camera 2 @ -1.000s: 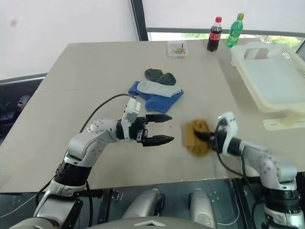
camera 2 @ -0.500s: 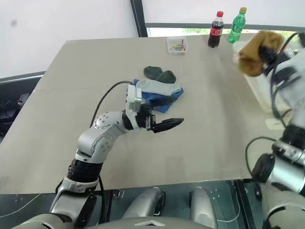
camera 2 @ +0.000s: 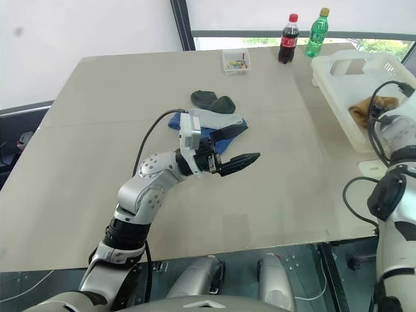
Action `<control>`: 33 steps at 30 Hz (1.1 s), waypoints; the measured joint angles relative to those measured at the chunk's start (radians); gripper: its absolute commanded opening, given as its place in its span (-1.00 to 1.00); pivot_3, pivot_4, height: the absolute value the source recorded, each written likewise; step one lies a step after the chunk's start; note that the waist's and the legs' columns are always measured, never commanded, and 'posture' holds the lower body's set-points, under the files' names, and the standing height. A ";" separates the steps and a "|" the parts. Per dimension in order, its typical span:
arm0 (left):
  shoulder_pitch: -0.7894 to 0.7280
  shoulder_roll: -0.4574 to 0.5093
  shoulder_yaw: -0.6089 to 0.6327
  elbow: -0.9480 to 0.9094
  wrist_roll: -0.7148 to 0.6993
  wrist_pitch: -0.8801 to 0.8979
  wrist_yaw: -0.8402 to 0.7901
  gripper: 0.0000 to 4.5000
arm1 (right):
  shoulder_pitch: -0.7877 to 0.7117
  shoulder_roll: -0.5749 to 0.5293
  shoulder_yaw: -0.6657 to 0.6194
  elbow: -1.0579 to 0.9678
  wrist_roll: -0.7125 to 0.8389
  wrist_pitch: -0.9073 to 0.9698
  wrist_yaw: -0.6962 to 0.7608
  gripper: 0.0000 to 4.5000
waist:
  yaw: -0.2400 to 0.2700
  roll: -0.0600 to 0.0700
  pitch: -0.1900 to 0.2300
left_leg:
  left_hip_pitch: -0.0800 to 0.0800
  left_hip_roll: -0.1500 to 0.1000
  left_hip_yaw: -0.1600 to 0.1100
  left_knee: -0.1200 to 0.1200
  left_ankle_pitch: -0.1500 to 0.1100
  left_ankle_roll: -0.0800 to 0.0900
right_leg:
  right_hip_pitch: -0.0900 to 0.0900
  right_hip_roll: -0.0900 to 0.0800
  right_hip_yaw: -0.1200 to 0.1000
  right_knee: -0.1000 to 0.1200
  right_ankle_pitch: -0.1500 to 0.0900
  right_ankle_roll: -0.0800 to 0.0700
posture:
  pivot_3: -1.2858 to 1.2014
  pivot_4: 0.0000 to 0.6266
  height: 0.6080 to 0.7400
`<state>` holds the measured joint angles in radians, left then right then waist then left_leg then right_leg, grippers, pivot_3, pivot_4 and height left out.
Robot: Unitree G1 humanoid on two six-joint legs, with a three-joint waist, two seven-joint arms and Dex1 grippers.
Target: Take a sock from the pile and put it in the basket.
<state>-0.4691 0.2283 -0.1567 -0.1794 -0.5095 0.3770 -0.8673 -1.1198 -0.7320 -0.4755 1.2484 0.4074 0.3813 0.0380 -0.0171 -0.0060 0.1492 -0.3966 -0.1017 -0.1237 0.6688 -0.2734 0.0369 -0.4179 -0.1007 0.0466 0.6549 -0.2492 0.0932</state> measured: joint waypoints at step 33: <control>0.399 0.419 0.357 -0.095 -0.014 -0.010 -0.031 1.00 | 1.397 -0.049 0.173 -1.887 0.087 0.226 0.433 0.95 | 0.008 0.002 0.000 | 0.006 0.001 -0.003 0.001 0.000 0.000 | 0.004 0.000 0.000 0.003 0.001 0.001 | 0.03 -0.52 1.00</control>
<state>-0.0705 0.6474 0.2003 -0.2743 -0.5231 0.3667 -0.8985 0.2769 -0.7808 -0.3021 -0.6384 0.4945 0.6077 0.4710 -0.0091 -0.0037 0.1489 -0.3908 -0.1008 -0.1264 0.6697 -0.2738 0.0366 -0.4141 -0.1002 0.0462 0.6578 -0.2487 0.0946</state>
